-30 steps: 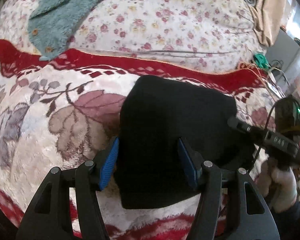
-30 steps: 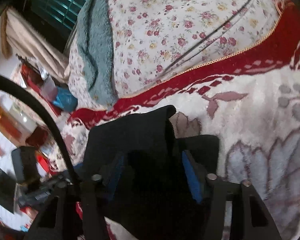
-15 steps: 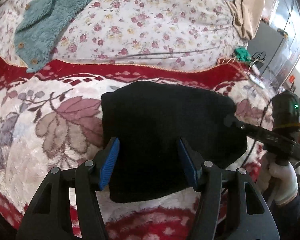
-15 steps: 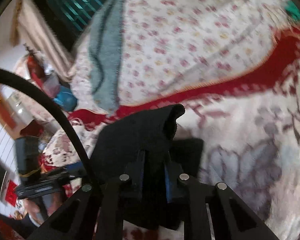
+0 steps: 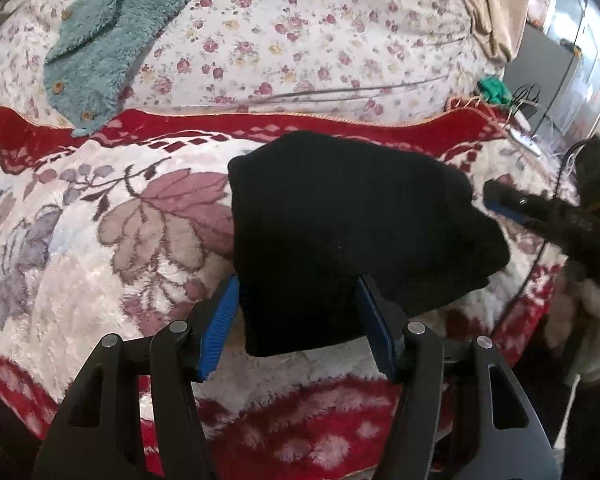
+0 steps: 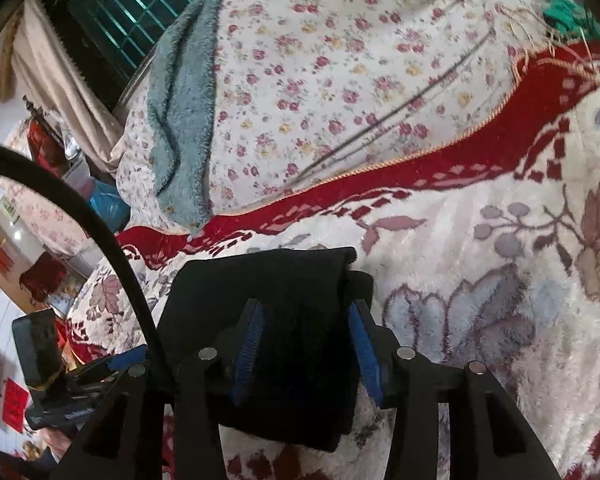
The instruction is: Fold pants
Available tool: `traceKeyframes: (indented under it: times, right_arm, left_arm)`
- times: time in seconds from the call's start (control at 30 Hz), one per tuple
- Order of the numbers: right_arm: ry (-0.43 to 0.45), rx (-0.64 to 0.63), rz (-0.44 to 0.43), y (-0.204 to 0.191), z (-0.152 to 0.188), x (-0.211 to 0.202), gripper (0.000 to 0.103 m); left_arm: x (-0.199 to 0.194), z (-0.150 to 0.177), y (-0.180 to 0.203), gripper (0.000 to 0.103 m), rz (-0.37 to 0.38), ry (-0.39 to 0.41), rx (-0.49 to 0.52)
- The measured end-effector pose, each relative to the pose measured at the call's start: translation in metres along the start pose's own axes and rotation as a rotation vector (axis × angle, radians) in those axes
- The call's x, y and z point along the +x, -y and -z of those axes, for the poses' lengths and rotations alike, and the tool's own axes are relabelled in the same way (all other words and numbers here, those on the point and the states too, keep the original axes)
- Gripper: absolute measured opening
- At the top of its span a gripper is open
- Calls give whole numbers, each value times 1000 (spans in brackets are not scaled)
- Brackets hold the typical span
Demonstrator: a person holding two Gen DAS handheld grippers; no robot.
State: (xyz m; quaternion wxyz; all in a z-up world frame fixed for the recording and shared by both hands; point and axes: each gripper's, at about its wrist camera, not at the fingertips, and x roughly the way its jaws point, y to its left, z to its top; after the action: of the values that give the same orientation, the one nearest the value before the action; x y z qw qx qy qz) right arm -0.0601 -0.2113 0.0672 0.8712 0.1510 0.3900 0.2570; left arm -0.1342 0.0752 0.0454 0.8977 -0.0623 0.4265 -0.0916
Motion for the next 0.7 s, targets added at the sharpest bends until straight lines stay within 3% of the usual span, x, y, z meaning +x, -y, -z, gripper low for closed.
traceKeyframes:
  times: [0.13,0.2,0.7]
  right_arm:
    - [20,-62,27,-21,-1,-1,52]
    - [34,-77,20,-29,0,1,52]
    - [95,-161,-6,-64,9,-2,53]
  left_arm:
    - [-4,-6,1,59,-12,-4,-25]
    - [-8,-10,5,59,-41,15,-20]
    - [-16,-35,14,59,-64,79,-33]
